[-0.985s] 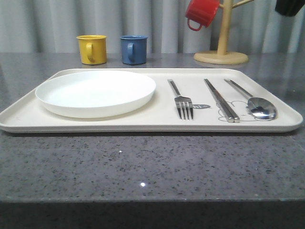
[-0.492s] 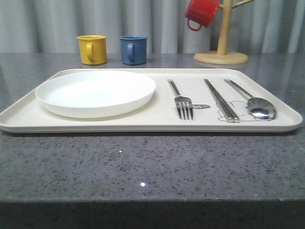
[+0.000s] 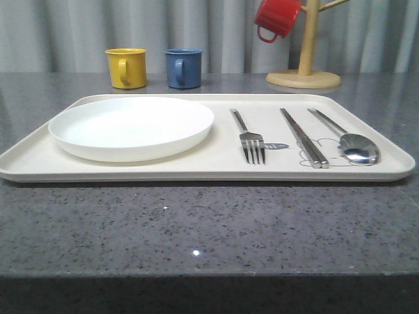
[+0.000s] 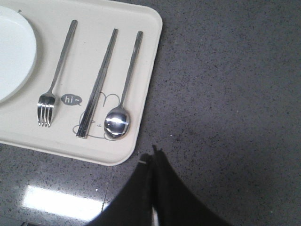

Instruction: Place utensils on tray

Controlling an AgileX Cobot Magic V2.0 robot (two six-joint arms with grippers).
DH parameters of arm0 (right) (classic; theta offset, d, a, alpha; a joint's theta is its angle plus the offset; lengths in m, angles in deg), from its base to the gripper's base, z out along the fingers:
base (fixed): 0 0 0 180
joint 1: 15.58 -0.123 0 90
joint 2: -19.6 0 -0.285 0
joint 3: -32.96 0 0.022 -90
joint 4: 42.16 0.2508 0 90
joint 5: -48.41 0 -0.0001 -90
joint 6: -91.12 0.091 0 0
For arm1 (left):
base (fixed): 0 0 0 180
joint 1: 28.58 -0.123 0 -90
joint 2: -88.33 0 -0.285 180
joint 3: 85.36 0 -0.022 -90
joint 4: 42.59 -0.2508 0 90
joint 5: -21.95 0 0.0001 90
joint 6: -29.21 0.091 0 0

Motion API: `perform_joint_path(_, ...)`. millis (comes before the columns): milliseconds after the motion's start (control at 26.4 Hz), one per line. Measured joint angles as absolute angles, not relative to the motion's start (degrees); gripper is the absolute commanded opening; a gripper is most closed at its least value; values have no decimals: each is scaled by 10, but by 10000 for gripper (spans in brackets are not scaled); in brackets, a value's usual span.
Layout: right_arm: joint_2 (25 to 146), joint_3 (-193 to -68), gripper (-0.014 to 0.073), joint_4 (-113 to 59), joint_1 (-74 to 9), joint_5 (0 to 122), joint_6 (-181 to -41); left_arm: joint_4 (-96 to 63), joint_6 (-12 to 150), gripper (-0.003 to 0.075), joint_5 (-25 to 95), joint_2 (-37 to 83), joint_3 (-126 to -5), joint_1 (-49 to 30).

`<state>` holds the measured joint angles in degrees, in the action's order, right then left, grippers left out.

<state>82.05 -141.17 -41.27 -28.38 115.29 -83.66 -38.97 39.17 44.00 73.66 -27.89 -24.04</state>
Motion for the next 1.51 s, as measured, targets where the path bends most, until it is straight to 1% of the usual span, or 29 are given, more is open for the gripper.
perform_joint_path(303, 641, -1235, -118, -417, -284, 1018, -840, -390, 392, -19, 440, 737, -279, -240)
perform_joint_path(833, 424, -996, -118, -426, -284, 829, -842, -390, 392, -19, 440, 737, -279, -240)
perform_joint_path(1060, 402, -937, -118, -443, -284, 784, -842, -390, 392, -19, 440, 737, -279, -240)
perform_joint_path(1515, 402, -931, -118, -448, -284, 765, -842, -390, 392, -19, 440, 737, -279, -240)
